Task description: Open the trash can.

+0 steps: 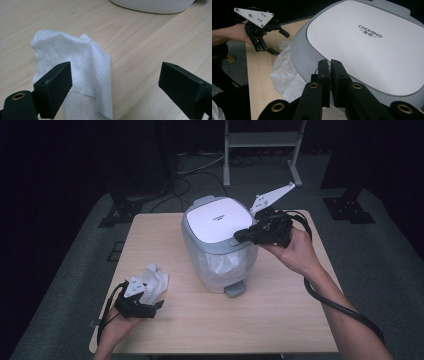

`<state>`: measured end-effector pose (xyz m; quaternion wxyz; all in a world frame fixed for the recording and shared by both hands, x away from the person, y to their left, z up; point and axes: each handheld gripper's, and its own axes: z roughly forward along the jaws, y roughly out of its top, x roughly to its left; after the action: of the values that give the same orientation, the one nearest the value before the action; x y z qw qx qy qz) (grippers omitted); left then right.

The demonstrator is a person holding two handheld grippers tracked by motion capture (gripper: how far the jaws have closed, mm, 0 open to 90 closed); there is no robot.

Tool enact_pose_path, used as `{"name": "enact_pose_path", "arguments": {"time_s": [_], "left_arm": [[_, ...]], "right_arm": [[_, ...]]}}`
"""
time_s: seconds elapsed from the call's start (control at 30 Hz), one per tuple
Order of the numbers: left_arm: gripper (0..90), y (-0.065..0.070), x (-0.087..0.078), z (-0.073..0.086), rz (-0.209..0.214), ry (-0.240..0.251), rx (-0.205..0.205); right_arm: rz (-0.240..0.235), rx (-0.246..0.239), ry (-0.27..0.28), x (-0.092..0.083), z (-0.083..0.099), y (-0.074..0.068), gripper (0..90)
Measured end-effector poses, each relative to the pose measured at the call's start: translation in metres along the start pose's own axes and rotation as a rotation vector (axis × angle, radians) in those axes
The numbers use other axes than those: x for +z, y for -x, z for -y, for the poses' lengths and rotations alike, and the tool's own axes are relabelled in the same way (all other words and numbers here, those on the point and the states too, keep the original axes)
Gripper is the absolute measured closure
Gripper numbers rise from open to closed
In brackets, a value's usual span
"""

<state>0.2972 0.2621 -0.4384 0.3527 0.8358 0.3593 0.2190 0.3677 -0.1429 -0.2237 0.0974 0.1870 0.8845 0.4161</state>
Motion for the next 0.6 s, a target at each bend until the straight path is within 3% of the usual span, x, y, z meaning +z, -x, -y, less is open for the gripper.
{"name": "enact_pose_path", "arguments": {"time_s": [0.6], "left_arm": [[10.5, -0.001, 0.0, 0.0, 0.003, -0.002, 0.002]], "right_arm": [[0.038, -0.04, -0.009, 0.015, -0.001, -0.005, 89.9]]}}
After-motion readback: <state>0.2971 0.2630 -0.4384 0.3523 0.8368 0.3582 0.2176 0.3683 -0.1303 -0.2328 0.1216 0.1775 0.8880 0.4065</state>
